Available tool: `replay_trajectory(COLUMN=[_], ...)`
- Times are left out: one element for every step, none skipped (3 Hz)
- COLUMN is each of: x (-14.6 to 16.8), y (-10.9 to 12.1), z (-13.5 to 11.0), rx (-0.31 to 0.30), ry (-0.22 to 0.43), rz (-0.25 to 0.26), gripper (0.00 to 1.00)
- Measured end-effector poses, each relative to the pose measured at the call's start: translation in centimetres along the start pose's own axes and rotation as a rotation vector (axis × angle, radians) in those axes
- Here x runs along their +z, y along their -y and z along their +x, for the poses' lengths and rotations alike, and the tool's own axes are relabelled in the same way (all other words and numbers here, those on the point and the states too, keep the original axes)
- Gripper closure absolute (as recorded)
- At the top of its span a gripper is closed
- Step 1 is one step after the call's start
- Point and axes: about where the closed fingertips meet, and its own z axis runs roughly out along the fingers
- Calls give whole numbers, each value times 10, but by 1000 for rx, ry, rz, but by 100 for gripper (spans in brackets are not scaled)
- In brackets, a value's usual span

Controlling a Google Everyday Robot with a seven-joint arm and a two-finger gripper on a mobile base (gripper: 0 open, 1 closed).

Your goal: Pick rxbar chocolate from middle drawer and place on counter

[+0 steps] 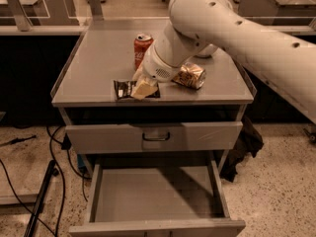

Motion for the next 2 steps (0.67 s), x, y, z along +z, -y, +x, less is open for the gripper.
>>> replay_trajectory(x=[14, 35], y=[18, 37], z=[-3, -5], rx=[2, 12], ry=[7, 17], rz=[-6, -23], gripper=[100, 100])
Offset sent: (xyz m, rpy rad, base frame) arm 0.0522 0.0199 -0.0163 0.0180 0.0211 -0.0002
